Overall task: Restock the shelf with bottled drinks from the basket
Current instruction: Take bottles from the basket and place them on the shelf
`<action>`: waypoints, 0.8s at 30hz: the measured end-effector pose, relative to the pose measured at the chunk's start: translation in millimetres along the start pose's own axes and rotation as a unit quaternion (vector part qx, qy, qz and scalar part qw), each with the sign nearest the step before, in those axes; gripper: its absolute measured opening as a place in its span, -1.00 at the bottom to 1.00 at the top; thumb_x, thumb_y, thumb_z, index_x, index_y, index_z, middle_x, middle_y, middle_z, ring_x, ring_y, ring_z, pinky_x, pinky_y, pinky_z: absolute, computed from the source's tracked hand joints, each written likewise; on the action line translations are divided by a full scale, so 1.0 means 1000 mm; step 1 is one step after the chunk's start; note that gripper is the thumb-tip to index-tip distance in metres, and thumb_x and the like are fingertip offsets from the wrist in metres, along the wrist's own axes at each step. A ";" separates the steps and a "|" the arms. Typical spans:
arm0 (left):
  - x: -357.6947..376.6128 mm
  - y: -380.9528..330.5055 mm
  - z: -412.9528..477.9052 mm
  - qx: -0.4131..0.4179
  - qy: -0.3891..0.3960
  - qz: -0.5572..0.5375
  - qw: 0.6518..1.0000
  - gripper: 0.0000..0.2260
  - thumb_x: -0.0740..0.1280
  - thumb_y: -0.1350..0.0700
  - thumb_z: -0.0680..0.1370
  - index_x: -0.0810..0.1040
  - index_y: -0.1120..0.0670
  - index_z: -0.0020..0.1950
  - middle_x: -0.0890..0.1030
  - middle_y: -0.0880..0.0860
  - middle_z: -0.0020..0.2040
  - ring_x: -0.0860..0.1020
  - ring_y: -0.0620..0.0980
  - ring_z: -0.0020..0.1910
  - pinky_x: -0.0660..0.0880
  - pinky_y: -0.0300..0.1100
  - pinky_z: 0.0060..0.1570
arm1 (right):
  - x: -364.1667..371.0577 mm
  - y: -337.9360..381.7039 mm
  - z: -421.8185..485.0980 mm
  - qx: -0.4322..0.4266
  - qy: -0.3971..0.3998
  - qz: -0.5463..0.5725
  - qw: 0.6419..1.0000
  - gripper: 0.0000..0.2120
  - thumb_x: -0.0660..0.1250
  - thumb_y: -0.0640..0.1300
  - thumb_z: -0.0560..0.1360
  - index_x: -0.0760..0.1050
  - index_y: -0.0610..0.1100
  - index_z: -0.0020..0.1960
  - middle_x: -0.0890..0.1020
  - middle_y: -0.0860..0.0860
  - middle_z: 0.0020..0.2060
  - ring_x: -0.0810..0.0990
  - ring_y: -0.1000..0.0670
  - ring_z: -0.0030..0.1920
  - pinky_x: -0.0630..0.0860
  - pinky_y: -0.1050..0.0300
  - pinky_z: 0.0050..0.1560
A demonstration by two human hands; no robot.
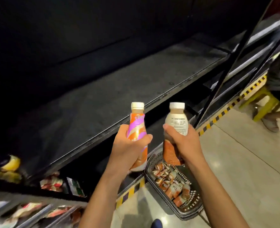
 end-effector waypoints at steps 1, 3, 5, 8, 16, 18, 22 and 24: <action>-0.022 -0.004 -0.011 0.010 -0.022 -0.004 1.000 -0.60 0.51 -0.12 0.23 0.48 0.02 -0.07 0.63 0.16 -0.12 0.66 0.19 -0.13 0.63 0.13 -0.04 | 0.017 0.014 -0.009 -0.010 0.023 0.006 1.000 -0.69 0.54 0.06 0.40 0.57 -0.05 0.04 0.69 0.04 -0.14 0.66 0.07 -0.18 0.52 0.24 -0.27; -0.065 -0.012 -0.035 0.031 -0.066 -0.023 0.997 -0.58 0.51 -0.10 0.22 0.48 0.03 -0.05 0.63 0.18 -0.12 0.66 0.22 -0.13 0.63 0.15 -0.05 | 0.051 0.041 -0.031 -0.031 0.075 0.023 0.996 -0.70 0.54 0.02 0.40 0.57 -0.06 0.04 0.69 0.06 -0.18 0.64 0.14 -0.25 0.52 0.27 -0.30; -0.109 -0.017 -0.063 0.060 -0.109 -0.039 0.992 -0.59 0.52 -0.08 0.25 0.49 0.05 -0.03 0.63 0.19 -0.12 0.66 0.23 -0.13 0.63 0.15 -0.06 | 0.087 0.068 -0.059 -0.054 0.128 0.039 0.990 -0.73 0.55 0.00 0.40 0.58 -0.06 0.02 0.69 0.06 -0.22 0.63 0.17 -0.29 0.53 0.28 -0.32; -0.178 -0.015 -0.113 0.089 -0.180 -0.055 0.978 -0.64 0.55 -0.06 0.30 0.51 0.02 -0.03 0.63 0.14 -0.15 0.66 0.18 -0.15 0.63 0.10 -0.08 | 0.139 0.101 -0.114 -0.082 0.206 0.057 0.973 -0.67 0.57 0.06 0.37 0.58 -0.04 0.03 0.70 0.06 -0.20 0.66 0.12 -0.24 0.57 0.24 -0.26; -0.351 0.041 -0.255 0.084 -0.359 -0.133 0.920 -0.73 0.59 0.00 0.32 0.56 -0.04 -0.10 0.65 0.03 -0.25 0.61 -0.02 -0.30 0.53 -0.11 -0.25 | 0.258 0.151 -0.299 -0.125 0.344 0.100 0.925 -0.54 0.49 0.13 0.24 0.58 -0.07 0.05 0.71 0.02 -0.17 0.68 0.10 -0.21 0.60 0.23 -0.25; -0.386 0.056 -0.282 0.084 -0.389 -0.136 0.907 -0.74 0.60 0.03 0.33 0.56 -0.03 -0.12 0.64 0.00 -0.29 0.59 -0.03 -0.32 0.54 -0.09 -0.24 | 0.283 0.154 -0.338 -0.129 0.367 0.097 0.916 -0.49 0.47 0.18 0.18 0.58 -0.05 0.04 0.72 0.02 -0.15 0.68 0.10 -0.21 0.60 0.22 -0.27; -0.441 0.079 -0.323 0.080 -0.419 -0.129 0.895 -0.69 0.57 -0.04 0.25 0.56 -0.03 -0.12 0.66 0.05 -0.24 0.65 0.09 -0.23 0.59 0.04 -0.14 | 0.325 0.151 -0.399 -0.123 0.400 0.097 0.903 -0.50 0.48 0.21 0.18 0.60 0.00 0.05 0.73 0.02 -0.13 0.71 0.05 -0.16 0.59 0.09 -0.17; -0.465 0.087 -0.334 0.081 -0.423 -0.129 0.893 -0.69 0.57 -0.03 0.26 0.55 -0.02 -0.11 0.66 0.07 -0.23 0.65 0.11 -0.21 0.60 0.06 -0.11 | 0.343 0.150 -0.422 -0.124 0.410 0.098 0.898 -0.53 0.56 0.18 0.19 0.62 0.02 0.03 0.73 0.02 -0.14 0.71 0.05 -0.16 0.58 0.05 -0.14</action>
Point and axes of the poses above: each hand's wrist, its own z-axis towards the middle knuckle, its own x-axis out of the palm, y = z × x, the point moved 5 cm from there along z, towards the middle knuckle
